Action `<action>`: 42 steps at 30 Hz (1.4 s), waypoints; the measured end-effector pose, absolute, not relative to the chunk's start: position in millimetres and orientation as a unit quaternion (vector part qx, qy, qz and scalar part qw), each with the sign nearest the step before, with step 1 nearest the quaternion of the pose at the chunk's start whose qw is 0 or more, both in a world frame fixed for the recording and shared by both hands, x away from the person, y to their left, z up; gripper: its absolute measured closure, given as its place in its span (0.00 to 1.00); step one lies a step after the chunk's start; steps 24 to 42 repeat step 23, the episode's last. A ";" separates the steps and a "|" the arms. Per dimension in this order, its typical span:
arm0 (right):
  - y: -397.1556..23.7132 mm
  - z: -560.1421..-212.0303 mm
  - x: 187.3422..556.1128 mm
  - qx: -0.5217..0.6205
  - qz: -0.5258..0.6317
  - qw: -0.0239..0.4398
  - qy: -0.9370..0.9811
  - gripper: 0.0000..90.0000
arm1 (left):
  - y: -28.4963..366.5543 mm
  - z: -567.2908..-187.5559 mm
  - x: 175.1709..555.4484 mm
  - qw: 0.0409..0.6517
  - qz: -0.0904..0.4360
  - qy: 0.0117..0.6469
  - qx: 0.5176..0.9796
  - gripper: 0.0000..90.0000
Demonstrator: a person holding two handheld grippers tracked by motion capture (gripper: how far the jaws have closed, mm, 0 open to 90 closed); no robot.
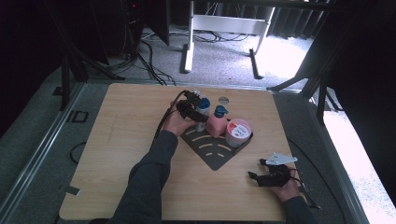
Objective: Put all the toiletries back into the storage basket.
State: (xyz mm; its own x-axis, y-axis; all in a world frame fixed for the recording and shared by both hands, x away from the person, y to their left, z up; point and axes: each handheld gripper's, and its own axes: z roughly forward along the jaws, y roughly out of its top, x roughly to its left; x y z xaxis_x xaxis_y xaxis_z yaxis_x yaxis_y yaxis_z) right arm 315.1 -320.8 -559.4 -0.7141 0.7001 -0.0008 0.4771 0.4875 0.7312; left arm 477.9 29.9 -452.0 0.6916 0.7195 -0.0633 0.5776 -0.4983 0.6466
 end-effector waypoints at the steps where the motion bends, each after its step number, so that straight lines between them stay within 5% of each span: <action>1: -320.8 -559.4 315.1 0.347 0.369 0.151 0.849 0.25 | 31.9 -451.0 477.1 0.332 0.105 0.380 0.857 0.33; 22: -320.9 -559.4 315.2 0.346 0.369 0.150 0.849 0.25 | 88.3 -431.2 433.6 0.348 0.148 0.370 0.849 0.33; 42: -321.0 -559.4 315.2 0.346 0.369 0.150 0.849 0.25 | 88.3 -431.2 433.6 0.348 0.148 0.370 0.849 0.33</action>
